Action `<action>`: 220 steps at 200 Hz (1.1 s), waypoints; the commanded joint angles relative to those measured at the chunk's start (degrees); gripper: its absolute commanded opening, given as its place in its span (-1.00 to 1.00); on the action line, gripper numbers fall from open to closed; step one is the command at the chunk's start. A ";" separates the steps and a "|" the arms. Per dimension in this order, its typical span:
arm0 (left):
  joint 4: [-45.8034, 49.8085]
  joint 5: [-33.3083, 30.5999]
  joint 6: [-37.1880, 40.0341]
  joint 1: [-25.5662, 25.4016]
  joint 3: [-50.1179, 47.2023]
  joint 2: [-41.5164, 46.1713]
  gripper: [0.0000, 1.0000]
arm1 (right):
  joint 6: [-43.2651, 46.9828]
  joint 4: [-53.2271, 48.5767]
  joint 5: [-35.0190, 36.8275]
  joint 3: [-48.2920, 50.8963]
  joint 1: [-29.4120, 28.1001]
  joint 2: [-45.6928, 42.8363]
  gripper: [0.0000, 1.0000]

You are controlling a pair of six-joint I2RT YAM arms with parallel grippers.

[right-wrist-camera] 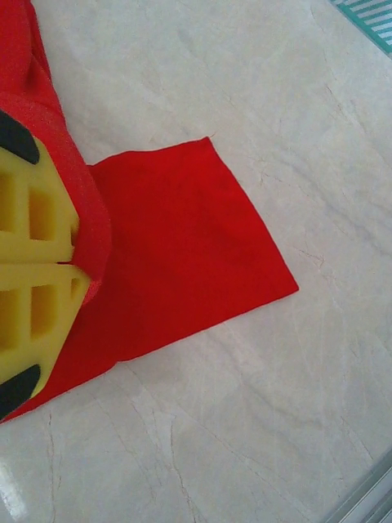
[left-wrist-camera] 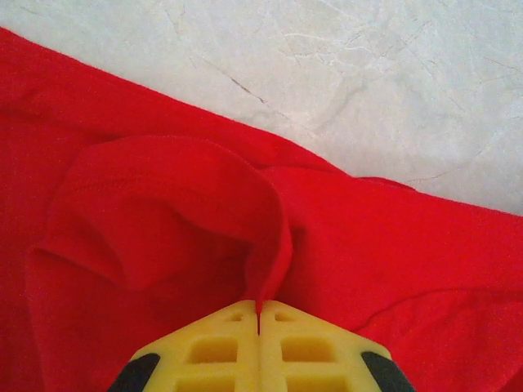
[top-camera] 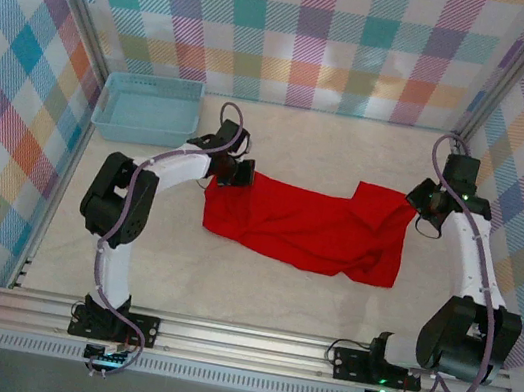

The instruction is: Fold the inside-out t-shirt

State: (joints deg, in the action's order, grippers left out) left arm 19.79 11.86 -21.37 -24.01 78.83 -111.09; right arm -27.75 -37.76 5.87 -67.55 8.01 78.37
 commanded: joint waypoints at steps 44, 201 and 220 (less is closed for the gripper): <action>2.14 5.54 -6.05 14.70 -2.13 36.21 -1.00 | 1.50 -9.83 -2.63 -18.98 2.53 -10.72 -1.00; 14.93 -4.13 -0.76 16.10 7.25 54.97 -1.00 | 7.23 -14.33 -5.66 -48.88 2.74 -19.53 -1.00; 17.08 -3.65 -0.78 16.08 12.18 45.99 -1.00 | 7.09 -11.41 -7.56 -48.03 2.79 -13.67 -1.00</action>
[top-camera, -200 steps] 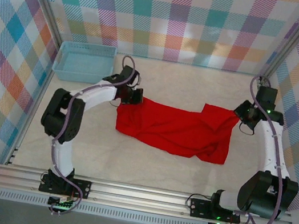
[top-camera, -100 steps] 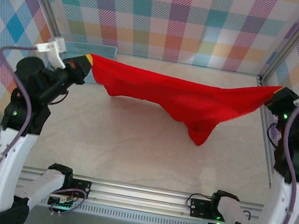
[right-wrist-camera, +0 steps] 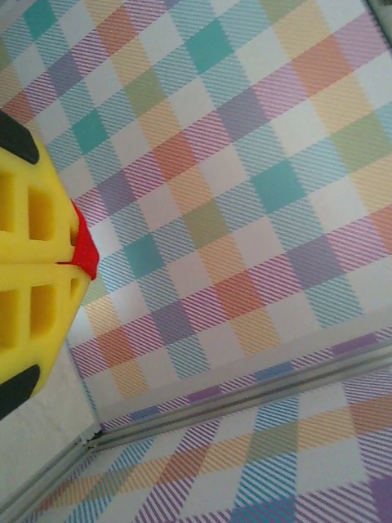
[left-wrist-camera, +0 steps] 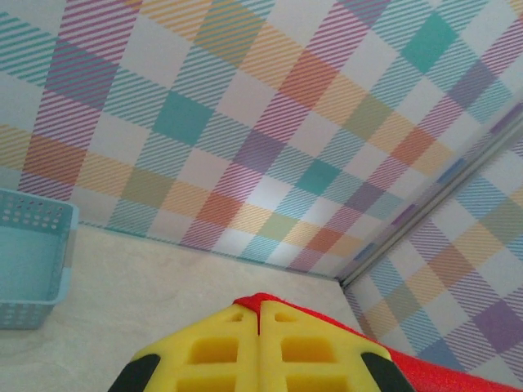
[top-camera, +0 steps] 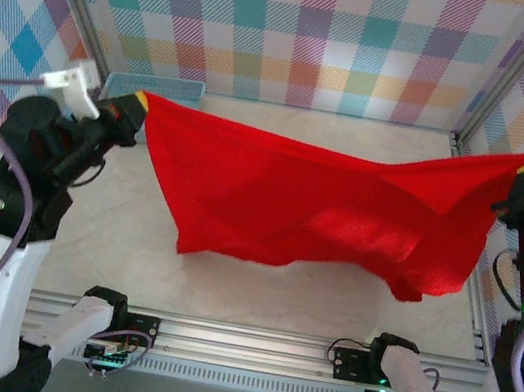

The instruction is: Fold the inside-out t-shirt

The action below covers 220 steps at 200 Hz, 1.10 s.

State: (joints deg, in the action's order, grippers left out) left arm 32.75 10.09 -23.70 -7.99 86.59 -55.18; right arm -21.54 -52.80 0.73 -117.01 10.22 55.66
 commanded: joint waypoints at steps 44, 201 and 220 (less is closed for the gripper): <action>8.49 -1.18 1.20 0.08 18.59 -30.93 -1.00 | -0.72 9.40 -7.08 1.21 0.51 22.83 -1.00; 9.13 18.50 0.75 7.18 61.48 -56.18 -1.00 | -0.73 13.73 -11.69 -13.90 0.50 33.95 -1.00; 1.52 18.97 2.07 6.19 38.30 -43.20 -1.00 | -1.27 15.02 -13.62 0.83 0.49 25.43 -1.00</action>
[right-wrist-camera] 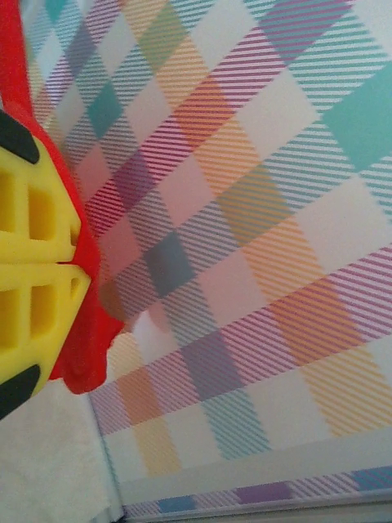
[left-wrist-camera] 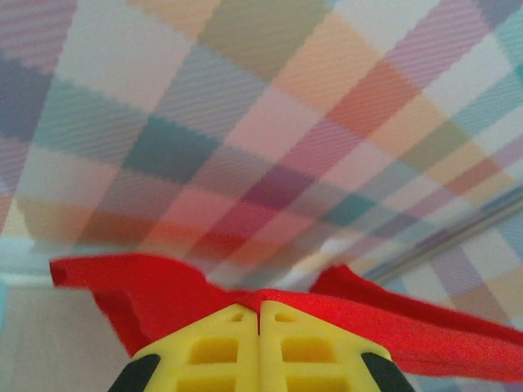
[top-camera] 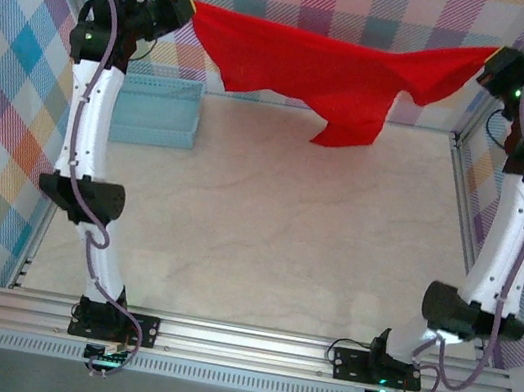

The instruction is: Fold the inside-out t-shirt

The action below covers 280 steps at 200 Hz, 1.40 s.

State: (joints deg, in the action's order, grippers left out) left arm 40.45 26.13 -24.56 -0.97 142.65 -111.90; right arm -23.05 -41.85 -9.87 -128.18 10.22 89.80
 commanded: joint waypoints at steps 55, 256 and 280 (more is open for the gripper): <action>-19.53 -3.85 -1.36 -6.15 -80.31 48.31 -1.00 | -4.06 -2.43 -4.52 51.35 0.46 -31.78 -1.00; -7.00 -14.93 -17.20 -9.24 -112.30 68.92 -1.00 | -18.32 -9.85 2.51 82.55 0.44 -51.56 -1.00; -11.74 -17.45 -15.94 -9.22 -109.26 60.40 -1.00 | -17.23 -3.52 2.40 80.46 0.50 -43.53 -1.00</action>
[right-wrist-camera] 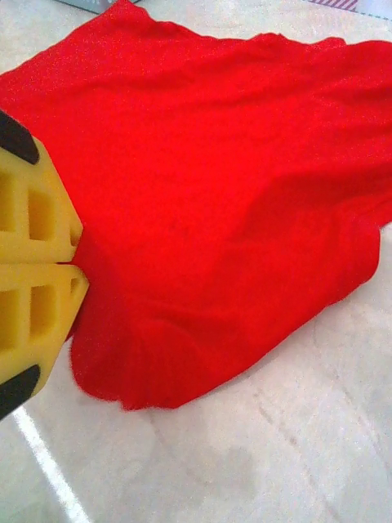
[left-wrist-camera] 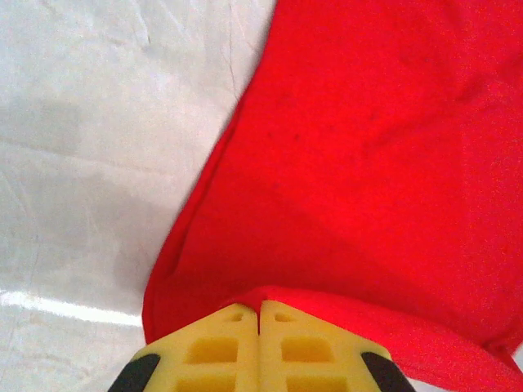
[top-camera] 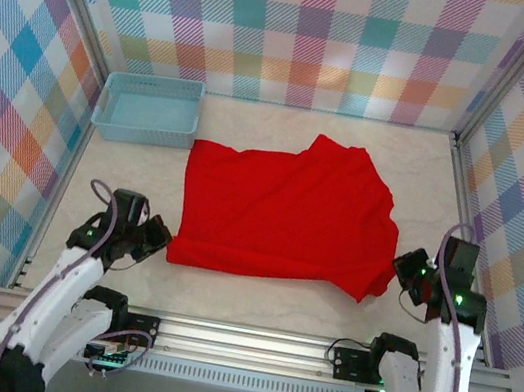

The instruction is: Fold the inside-out t-shirt

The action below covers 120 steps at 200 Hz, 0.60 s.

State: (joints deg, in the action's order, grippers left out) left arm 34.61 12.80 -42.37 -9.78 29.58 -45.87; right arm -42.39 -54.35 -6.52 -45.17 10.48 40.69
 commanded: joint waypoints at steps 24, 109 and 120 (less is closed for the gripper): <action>-8.32 -6.70 3.01 -0.40 7.77 -13.48 -1.00 | 2.10 13.94 -1.03 -4.83 0.08 13.17 -1.00; -13.05 -10.82 5.28 -0.36 17.55 -33.68 -0.99 | 4.37 22.36 0.85 -15.72 -3.50 34.94 -1.00; -12.86 -11.98 5.35 -0.34 18.39 -35.02 -0.99 | 5.00 22.52 0.72 -17.75 -4.56 37.89 -1.00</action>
State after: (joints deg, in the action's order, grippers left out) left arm 22.70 4.21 -38.46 -10.00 45.28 -78.54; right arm -39.62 -35.11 -6.44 -58.48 7.77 73.84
